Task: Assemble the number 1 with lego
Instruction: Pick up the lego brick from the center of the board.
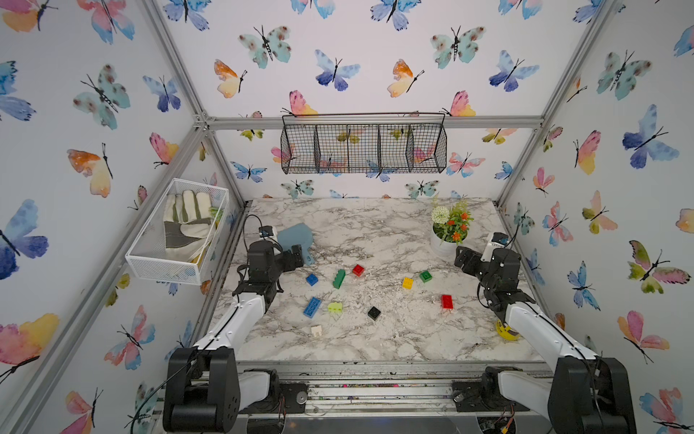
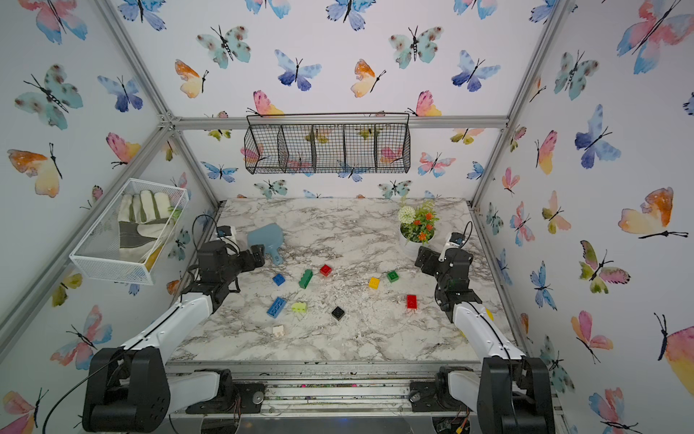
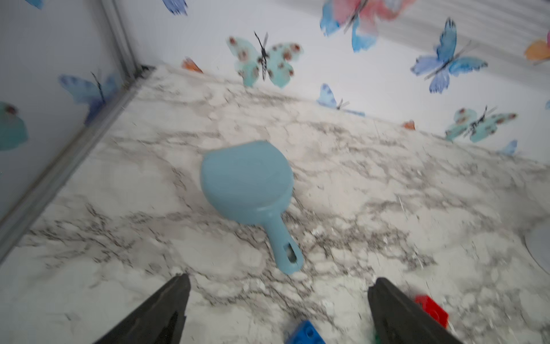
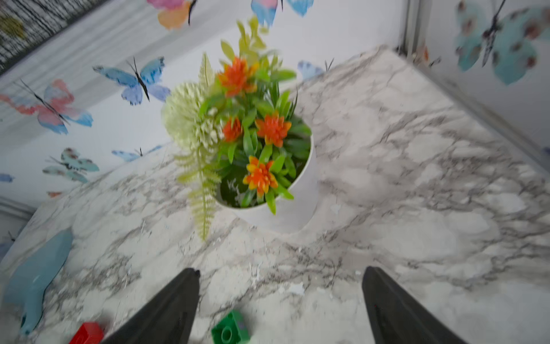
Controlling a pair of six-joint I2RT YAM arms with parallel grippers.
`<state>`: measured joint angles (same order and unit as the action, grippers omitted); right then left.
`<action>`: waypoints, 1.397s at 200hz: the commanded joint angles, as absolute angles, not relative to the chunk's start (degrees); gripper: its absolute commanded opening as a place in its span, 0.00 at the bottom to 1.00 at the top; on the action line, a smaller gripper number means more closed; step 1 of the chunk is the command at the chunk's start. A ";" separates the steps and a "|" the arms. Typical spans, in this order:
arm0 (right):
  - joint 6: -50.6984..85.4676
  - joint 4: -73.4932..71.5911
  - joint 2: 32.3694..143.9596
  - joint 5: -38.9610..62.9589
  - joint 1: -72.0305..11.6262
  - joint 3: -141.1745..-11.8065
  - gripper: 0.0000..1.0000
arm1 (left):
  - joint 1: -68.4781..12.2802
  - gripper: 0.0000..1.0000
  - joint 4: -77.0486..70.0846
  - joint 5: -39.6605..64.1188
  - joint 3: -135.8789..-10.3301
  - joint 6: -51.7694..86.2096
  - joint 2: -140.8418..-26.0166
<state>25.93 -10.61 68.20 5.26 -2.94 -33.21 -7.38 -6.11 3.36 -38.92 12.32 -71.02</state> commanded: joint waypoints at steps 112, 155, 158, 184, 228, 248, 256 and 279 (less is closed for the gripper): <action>29.80 9.77 68.75 12.29 -3.72 -39.89 0.75 | -30.49 0.72 21.28 -8.99 -63.22 0.72 -102.04; 29.89 10.42 69.23 11.71 -3.70 -40.85 0.74 | -30.75 0.54 22.54 -9.24 -63.86 -0.36 -104.05; 29.90 10.46 69.22 11.71 -3.70 -40.94 0.74 | -30.69 0.52 22.65 -9.27 -63.84 -0.53 -104.19; 29.80 10.98 69.48 11.64 -3.70 -41.61 0.74 | -30.73 0.44 22.80 -8.97 -64.24 -1.69 -105.01; 29.74 11.70 69.52 11.26 -3.70 -42.18 0.73 | -30.87 0.26 22.50 -8.57 -64.18 -5.17 -104.88; 29.42 12.42 69.62 10.92 -3.76 -42.94 0.74 | -31.19 0.18 21.41 -9.47 -63.46 -7.67 -103.30; 28.87 12.89 69.61 10.74 -3.75 -43.44 0.73 | -31.63 0.16 20.34 -9.98 -62.63 -8.92 -101.72; 26.06 13.22 69.78 13.96 -3.69 -45.24 0.73 | -34.02 0.10 13.60 -11.12 -58.11 -14.97 -95.05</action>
<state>28.82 11.88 69.34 11.94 -3.46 -42.11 -31.35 19.31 -9.26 -61.65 -7.51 -102.89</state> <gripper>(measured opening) 0.731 0.270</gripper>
